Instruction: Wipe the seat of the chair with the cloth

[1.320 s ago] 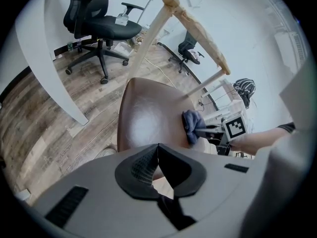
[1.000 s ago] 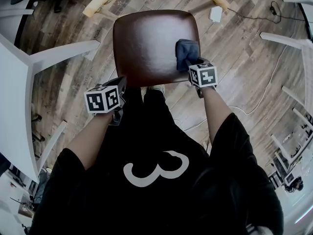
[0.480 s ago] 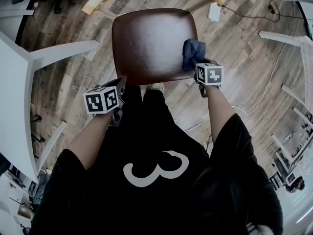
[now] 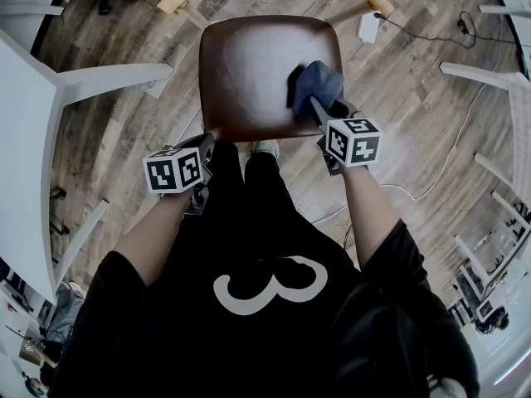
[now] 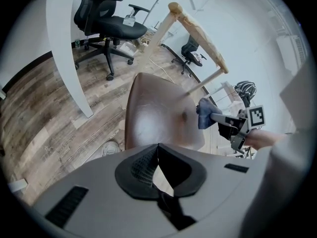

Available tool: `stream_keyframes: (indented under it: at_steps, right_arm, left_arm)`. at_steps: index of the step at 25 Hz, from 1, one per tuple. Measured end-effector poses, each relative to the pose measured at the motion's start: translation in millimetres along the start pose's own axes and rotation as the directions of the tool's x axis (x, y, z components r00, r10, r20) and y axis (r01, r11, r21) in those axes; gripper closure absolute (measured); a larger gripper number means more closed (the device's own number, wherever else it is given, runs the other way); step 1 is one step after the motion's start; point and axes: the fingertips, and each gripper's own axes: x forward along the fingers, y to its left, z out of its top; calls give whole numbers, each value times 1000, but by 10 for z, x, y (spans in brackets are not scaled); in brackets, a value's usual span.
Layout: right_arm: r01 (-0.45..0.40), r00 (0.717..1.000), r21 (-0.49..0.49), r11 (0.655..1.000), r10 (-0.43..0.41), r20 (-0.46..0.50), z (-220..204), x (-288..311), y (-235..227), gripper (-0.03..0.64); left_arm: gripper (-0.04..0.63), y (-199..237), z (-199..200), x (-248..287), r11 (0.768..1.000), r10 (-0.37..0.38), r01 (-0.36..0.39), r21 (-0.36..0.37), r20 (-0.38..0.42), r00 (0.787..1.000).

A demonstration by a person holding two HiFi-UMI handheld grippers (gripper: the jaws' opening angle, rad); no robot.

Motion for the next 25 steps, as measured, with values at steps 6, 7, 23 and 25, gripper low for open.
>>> stream_keyframes:
  at_steps: [6,7,23,25]
  right_arm:
    - [-194,981,-40,980,194,-19,90,176,919,532]
    - [-228,973,-42,973,227,-30,82,202,1070,532]
    - [-398,904,-223,890,339,-260,-475,881,2220,532]
    - [-393,902,-254,884,316,-296,-572,965,2217,532]
  left_arm:
    - [581,170,-22,-102,1000,8,-7,-29,27,1000]
    - [581,204,-31,-127,999,11,-10,-35,31,999]
    - [581,637,-221,-369,988,45,-26,-149,122,992]
    - [581,689,-261,-407,987,49,-30,-157,123,991]
